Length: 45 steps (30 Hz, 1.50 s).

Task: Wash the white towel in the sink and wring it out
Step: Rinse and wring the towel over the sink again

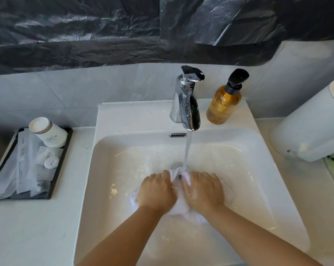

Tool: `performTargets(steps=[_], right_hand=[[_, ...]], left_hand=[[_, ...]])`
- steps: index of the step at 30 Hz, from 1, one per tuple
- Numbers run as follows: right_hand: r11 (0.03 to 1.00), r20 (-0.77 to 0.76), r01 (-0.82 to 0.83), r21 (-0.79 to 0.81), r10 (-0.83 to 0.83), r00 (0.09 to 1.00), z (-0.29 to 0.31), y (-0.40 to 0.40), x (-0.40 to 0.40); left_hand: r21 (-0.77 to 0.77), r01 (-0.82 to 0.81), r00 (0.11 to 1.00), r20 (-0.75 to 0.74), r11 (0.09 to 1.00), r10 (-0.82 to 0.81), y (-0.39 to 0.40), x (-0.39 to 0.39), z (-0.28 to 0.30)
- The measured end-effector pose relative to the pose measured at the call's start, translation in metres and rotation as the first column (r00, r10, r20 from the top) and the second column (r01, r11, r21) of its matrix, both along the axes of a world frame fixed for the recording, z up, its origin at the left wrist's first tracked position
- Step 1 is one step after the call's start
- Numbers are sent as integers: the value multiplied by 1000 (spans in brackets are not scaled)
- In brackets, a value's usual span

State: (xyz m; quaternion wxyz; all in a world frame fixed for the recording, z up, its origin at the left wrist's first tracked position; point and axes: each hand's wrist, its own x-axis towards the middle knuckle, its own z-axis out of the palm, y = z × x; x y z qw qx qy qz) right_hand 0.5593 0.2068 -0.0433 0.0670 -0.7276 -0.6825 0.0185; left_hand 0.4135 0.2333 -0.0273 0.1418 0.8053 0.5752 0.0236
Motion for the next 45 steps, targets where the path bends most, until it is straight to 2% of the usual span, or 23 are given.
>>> performTargets(steps=[2, 5, 8, 10, 12, 14, 19, 24, 26, 29, 32, 35, 38, 40, 43, 45], right_hand=[[999, 8, -37, -4, 37, 999, -1, 9, 1], [996, 35, -86, 38, 84, 996, -3, 9, 1], [992, 26, -107, 69, 105, 994, -4, 3, 6], [977, 27, -170, 127, 168, 985, -4, -6, 11], [963, 39, -254, 89, 251, 967, -1, -14, 16], [960, 3, -281, -4, 281, 960, 4, -20, 16], [914, -182, -341, -220, 305, 935, 18, -8, 15], [901, -209, -338, -272, 287, 935, 32, -2, 12], [906, -225, -353, -236, 302, 926, 32, -5, 13], [937, -247, -347, -44, 326, 912, 29, -15, 17], [923, -288, -371, -98, 331, 899, 34, -31, 21], [911, -232, -383, -151, 344, 910, 34, -44, 21], [931, -268, -332, -150, 285, 920, 38, -46, 20], [947, -345, -282, -154, 216, 913, 45, -43, 22], [986, -577, -142, -91, 64, 815, 64, -33, 23], [995, -647, -45, -90, -25, 762, 80, -22, 20]], left_hand=[[-14, -4, 999, -47, 1000, 3, 6, 0, -6], [23, 11, 999, 39, 1000, -12, 4, 0, -8], [146, 60, 991, 109, 987, -76, 4, -6, -13], [130, 86, 980, 167, 988, -107, -2, -12, -15], [68, 153, 970, 181, 986, -163, -11, -18, -19], [-31, 191, 973, 139, 981, -185, -16, -21, -15], [-155, 261, 965, 9, 953, -263, -3, -11, -3], [-211, 283, 943, -120, 936, -312, 4, -8, 3], [-187, 253, 959, -82, 949, -272, 0, -10, 2], [-138, 163, 987, 24, 977, -161, -14, -17, -1], [-184, 135, 985, 127, 974, -112, -29, -27, 0], [-242, 135, 981, 170, 961, -95, -40, -32, 4], [-275, 45, 979, 205, 961, 13, -41, -33, 11], [-293, -51, 950, 282, 955, 137, -36, -37, 17], [-321, -97, 855, 458, 942, 244, -28, -38, 37], [-328, -117, 776, 559, 937, 292, -20, -32, 57]])
